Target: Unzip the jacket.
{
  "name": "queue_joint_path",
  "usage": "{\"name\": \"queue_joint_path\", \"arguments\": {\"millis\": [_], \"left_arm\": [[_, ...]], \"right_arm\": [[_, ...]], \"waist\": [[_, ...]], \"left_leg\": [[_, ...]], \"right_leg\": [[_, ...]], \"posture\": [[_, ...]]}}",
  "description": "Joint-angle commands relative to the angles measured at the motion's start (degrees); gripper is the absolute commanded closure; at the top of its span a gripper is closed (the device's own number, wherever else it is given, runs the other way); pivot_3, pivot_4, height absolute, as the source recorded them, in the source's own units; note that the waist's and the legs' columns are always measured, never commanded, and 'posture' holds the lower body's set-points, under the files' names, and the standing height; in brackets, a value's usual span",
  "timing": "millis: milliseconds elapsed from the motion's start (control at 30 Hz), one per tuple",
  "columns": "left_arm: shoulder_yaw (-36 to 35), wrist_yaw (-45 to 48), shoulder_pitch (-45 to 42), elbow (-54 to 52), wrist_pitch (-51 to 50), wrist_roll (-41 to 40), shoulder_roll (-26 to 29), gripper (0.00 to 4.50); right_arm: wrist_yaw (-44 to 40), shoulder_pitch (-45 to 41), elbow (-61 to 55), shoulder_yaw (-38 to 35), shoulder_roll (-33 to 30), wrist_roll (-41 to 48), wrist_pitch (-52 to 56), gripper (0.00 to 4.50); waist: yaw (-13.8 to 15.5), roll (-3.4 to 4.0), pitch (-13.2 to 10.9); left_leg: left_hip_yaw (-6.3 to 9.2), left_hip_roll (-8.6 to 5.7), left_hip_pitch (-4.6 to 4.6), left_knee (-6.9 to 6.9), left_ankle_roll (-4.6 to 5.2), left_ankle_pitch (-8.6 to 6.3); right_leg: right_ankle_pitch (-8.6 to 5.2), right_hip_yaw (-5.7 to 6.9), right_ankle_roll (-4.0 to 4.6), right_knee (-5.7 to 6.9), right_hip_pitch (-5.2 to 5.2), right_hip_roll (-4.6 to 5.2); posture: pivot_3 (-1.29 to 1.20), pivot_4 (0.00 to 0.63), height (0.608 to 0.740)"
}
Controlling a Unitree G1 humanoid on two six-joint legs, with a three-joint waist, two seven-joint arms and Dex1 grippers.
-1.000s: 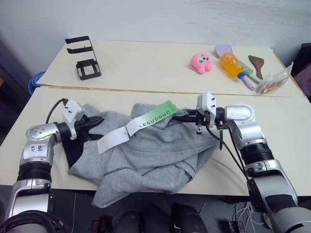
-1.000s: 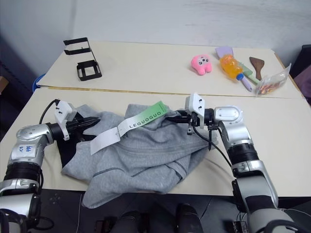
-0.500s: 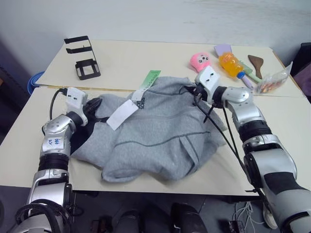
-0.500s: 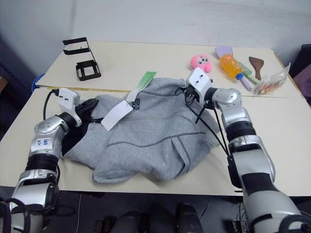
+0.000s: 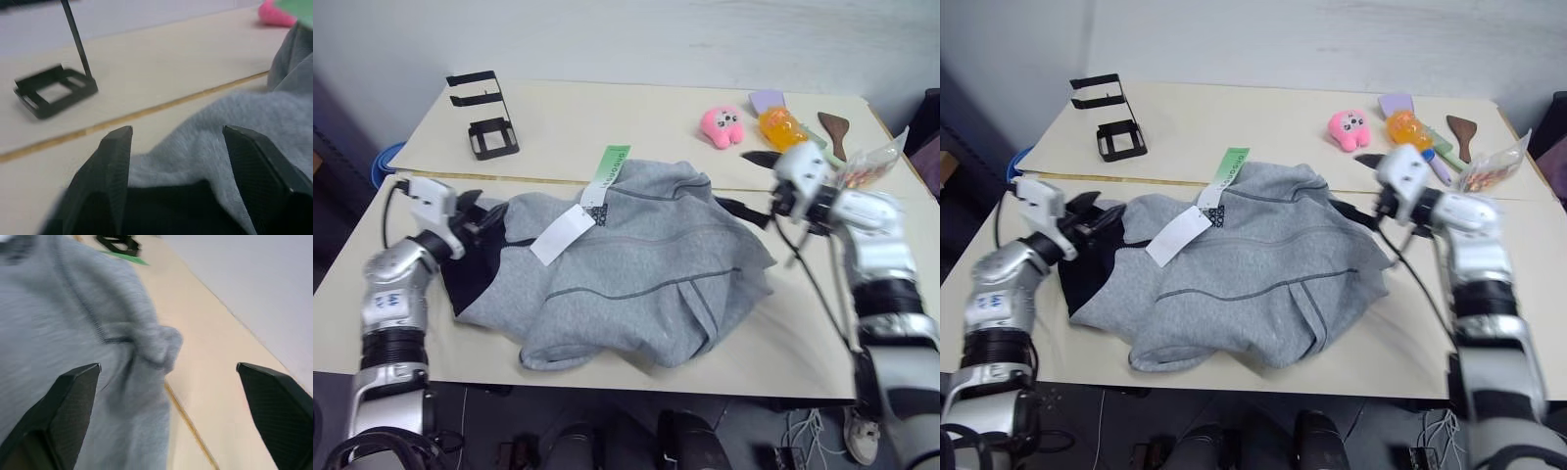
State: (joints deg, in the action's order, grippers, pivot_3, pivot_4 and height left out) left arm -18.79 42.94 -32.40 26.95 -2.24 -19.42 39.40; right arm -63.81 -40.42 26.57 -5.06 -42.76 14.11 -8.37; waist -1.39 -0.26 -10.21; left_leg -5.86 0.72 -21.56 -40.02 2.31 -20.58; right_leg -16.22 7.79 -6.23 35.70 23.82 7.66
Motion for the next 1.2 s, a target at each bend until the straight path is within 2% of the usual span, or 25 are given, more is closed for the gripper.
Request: {"name": "queue_joint_path", "arguments": {"millis": [33,167,267,367,567,667,733,833,1033,1133,1200], "left_arm": [[0.7,11.4,3.4,-6.8,0.6,-3.5,4.0,1.22],[7.5,27.7,13.8,-20.0,-3.4,-5.7,10.7,0.03],[10.5,30.0,17.6,-24.6,-3.3,-5.2,10.7,0.01],[13.2,28.7,18.0,-24.4,-1.1,-2.5,8.3,0.01],[17.5,27.9,16.1,-23.2,1.2,0.1,4.0,0.01],[18.2,28.5,15.8,-23.5,1.3,0.0,3.3,0.00],[18.5,28.5,15.8,-23.6,1.4,0.1,3.0,0.00],[19.3,28.9,16.2,-23.6,1.4,0.6,3.0,0.00],[20.1,28.3,17.4,-23.8,0.2,0.7,2.8,0.00],[19.7,28.4,18.3,-24.8,-1.6,-0.5,3.0,0.00],[19.2,28.9,19.1,-25.7,-3.1,-1.3,3.6,0.00]], "right_arm": [[-6.5,9.4,-14.7,-5.1,-5.1,10.0,9.5,0.00],[-13.9,29.4,-33.3,-8.0,-14.2,18.0,23.1,0.00],[-11.4,35.4,-38.0,-6.4,-13.6,15.0,21.7,0.00],[-9.1,35.8,-36.5,-2.7,-11.6,9.2,17.3,0.00],[-4.5,26.6,-22.4,3.6,-6.5,-0.4,9.3,0.00],[-5.2,23.1,-15.9,6.4,-6.7,-4.1,7.1,0.60],[-6.5,22.2,-13.9,7.3,-7.4,-5.1,5.0,1.23],[-10.2,23.8,-16.8,6.6,-10.1,-2.9,8.2,2.32],[-19.5,34.8,-30.6,0.5,-19.4,7.4,18.9,4.34],[-21.7,43.7,-39.7,-6.4,-23.4,14.2,27.5,4.47],[-21.9,49.7,-43.9,-10.0,-24.9,15.3,30.6,4.47]], "waist": [[0.0,0.01,0.0],[0.0,0.12,0.0],[-0.1,0.11,-0.1],[0.1,0.12,-0.1],[0.1,0.12,0.0],[0.4,0.12,-0.1],[0.8,0.12,-0.1],[1.4,0.12,-0.1],[2.5,0.15,-0.1],[2.8,0.15,-0.1],[2.8,0.13,0.0]], "left_leg": [[-0.01,0.00,0.10,0.01,0.00,0.00],[-0.03,0.04,0.39,0.06,-0.03,-0.05],[-0.04,0.13,0.43,0.04,-0.09,-0.10],[-0.09,0.14,0.50,-0.01,-0.11,-0.11],[-0.18,0.12,0.44,0.00,-0.13,-0.12],[-0.18,0.11,0.40,-0.01,-0.10,-0.11],[-0.18,0.12,0.40,-0.01,-0.10,-0.11],[-0.19,0.12,0.43,-0.04,-0.08,-0.10],[-0.07,0.10,0.38,-0.06,0.00,-0.14],[-0.06,0.11,0.41,-0.07,-0.01,-0.14],[-0.04,0.11,0.40,-0.08,0.00,-0.14]], "right_leg": [[0.00,0.00,0.00,-0.05,-0.12,-0.01],[-0.01,-0.09,0.01,-0.09,-0.35,-0.01],[-0.02,-0.17,0.04,-0.18,-0.40,-0.04],[-0.02,-0.30,0.04,-0.20,-0.42,0.01],[-0.06,-0.18,0.12,-0.08,-0.28,-0.04],[-0.06,-0.09,0.12,-0.08,-0.27,-0.04],[-0.06,-0.09,0.12,-0.09,-0.27,-0.04],[-0.06,-0.10,0.11,-0.10,-0.31,-0.03],[-0.06,-0.11,0.11,-0.15,-0.37,0.01],[-0.06,-0.10,0.11,-0.17,-0.40,-0.01],[-0.06,-0.13,0.11,-0.19,-0.43,0.02]], "posture": [[0.00,0.150,0.740],[0.00,0.150,0.740],[0.00,0.150,0.740],[0.00,0.150,0.740],[0.00,0.150,0.740],[0.00,0.150,0.740],[0.00,0.150,0.740],[0.00,0.150,0.740],[0.00,0.150,0.740],[0.00,0.150,0.740],[0.00,0.150,0.740]]}}
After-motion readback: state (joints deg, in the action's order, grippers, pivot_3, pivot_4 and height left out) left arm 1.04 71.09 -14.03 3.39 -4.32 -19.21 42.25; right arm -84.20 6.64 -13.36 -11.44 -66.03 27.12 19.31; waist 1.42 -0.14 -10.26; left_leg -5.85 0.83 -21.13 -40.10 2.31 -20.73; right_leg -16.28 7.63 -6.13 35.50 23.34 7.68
